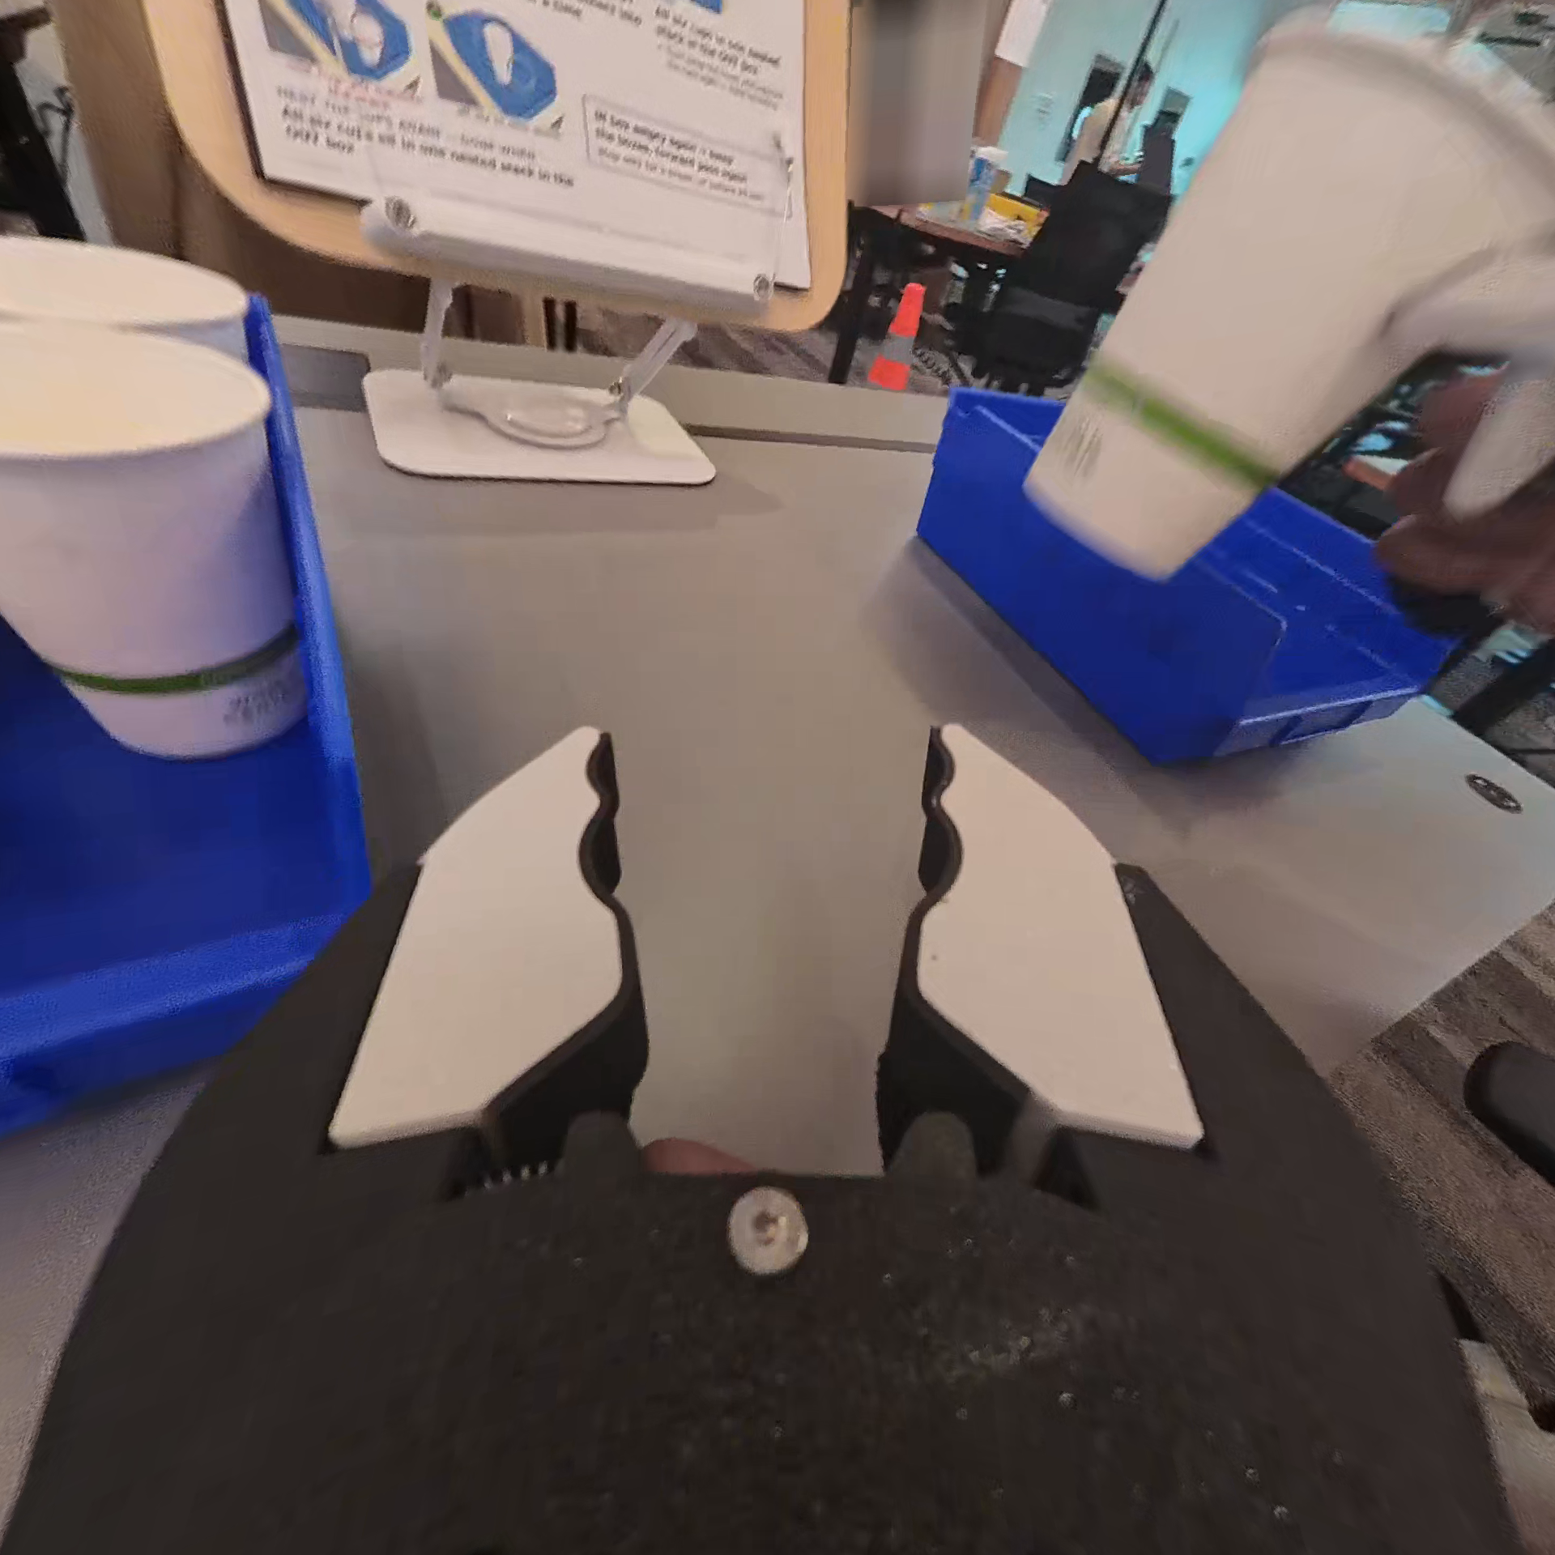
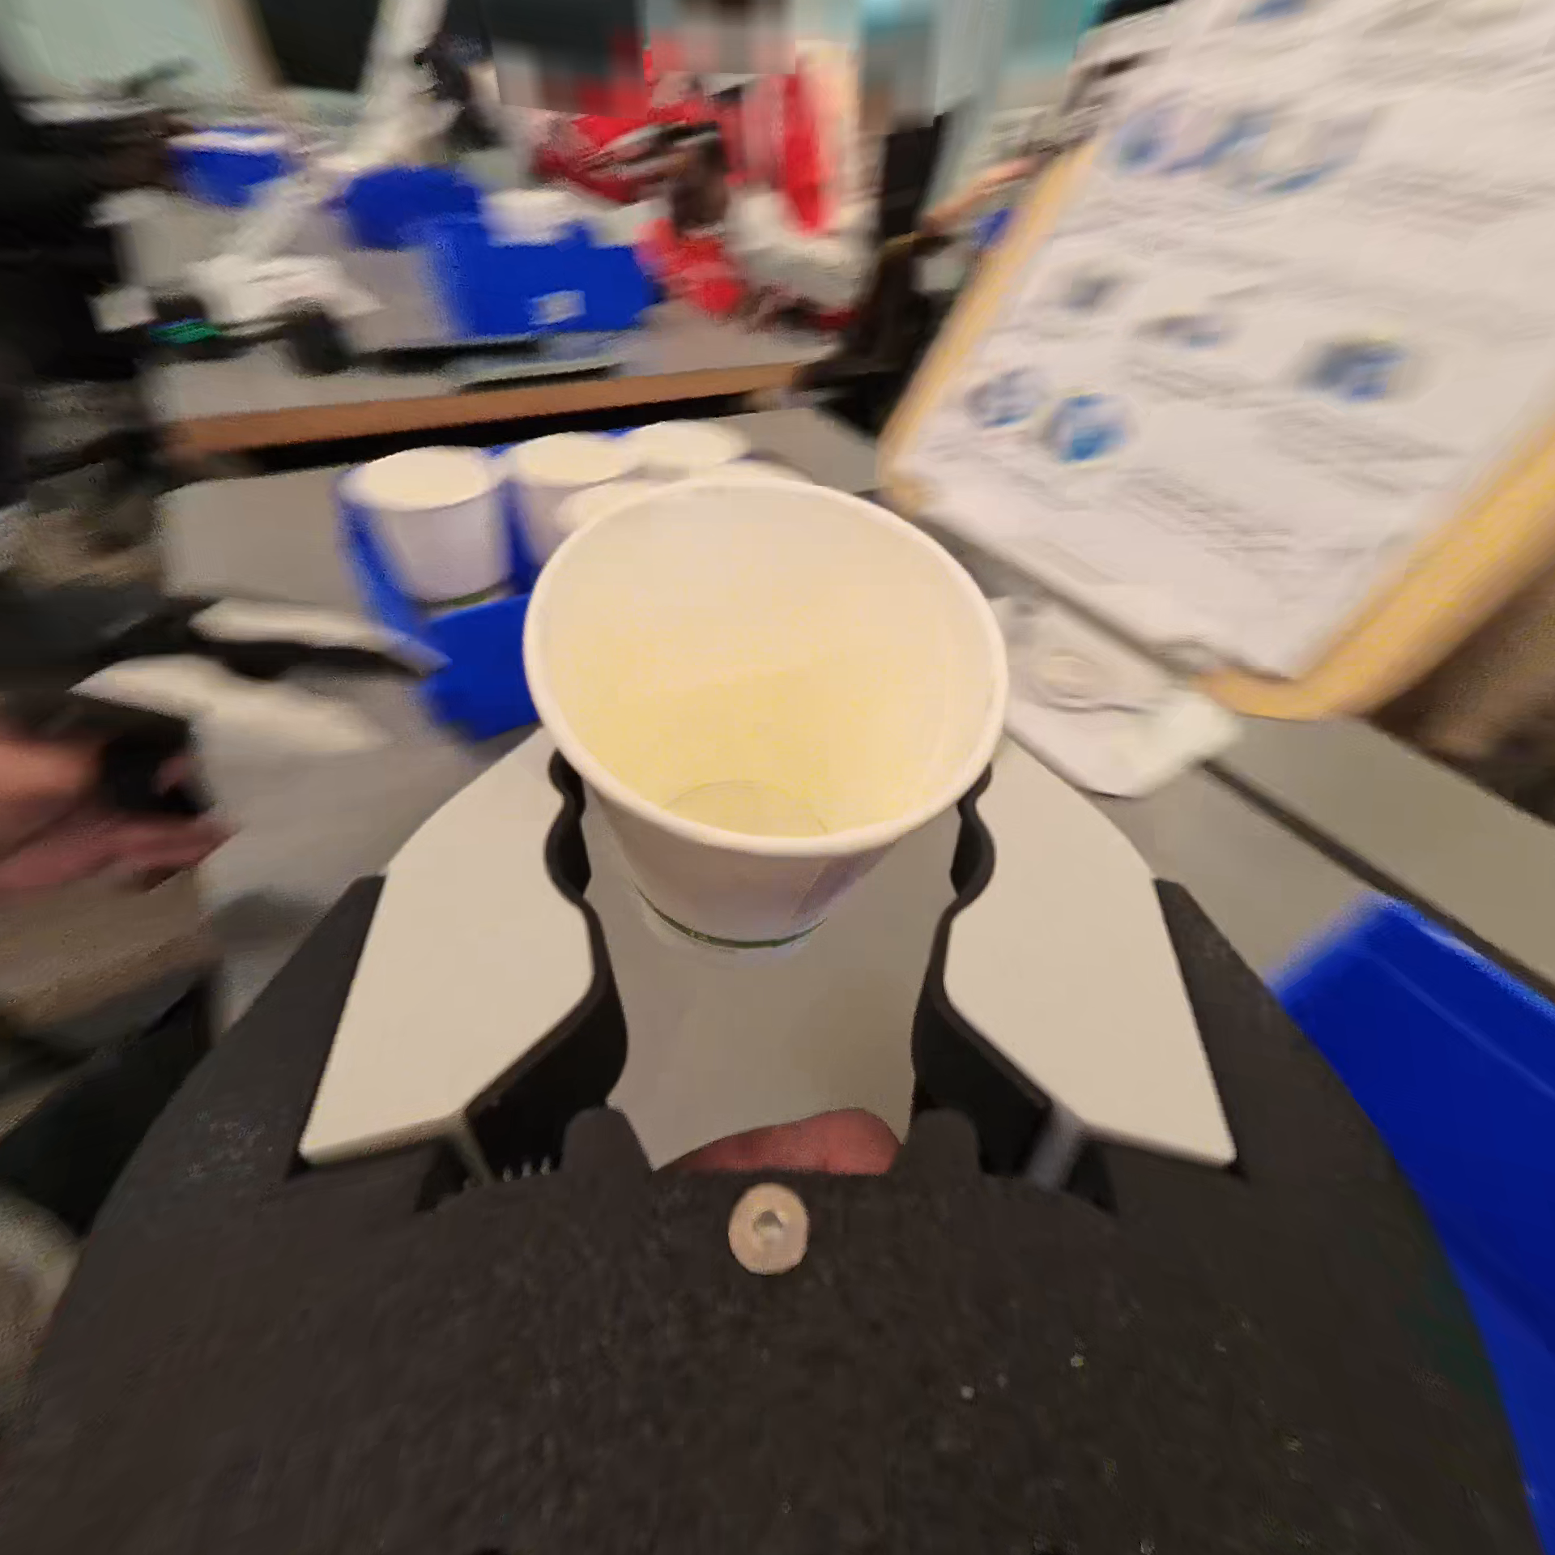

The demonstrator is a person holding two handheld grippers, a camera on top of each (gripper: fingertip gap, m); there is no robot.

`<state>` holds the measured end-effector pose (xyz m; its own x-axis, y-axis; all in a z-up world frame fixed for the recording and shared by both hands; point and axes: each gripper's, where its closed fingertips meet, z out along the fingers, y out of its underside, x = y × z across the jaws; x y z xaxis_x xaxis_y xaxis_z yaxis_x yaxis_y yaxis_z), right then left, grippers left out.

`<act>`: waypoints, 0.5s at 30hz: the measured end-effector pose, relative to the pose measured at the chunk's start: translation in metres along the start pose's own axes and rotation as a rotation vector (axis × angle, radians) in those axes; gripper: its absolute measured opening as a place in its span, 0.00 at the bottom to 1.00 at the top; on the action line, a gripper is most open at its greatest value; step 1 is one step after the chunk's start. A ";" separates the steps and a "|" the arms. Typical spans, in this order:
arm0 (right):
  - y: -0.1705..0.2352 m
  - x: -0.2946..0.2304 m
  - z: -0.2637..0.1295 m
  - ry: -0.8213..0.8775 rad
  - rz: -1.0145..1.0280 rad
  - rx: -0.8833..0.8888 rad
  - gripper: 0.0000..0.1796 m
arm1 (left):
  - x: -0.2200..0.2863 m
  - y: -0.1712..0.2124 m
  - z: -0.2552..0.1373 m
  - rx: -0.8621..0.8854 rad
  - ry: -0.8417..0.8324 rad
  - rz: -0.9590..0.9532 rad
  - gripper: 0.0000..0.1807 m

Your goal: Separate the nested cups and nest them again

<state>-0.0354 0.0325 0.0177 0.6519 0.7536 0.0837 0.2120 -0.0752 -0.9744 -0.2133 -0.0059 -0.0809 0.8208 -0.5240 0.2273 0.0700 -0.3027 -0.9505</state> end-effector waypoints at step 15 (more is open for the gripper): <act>0.149 0.240 -0.067 0.937 0.283 -0.302 0.48 | 0.029 0.040 0.006 -0.077 0.064 -0.011 0.38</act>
<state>0.2014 0.1580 -0.0933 0.9860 -0.1209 0.1144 0.0518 -0.4302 -0.9012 -0.1831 -0.0286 -0.1131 0.7823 -0.5692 0.2528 0.0330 -0.3674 -0.9295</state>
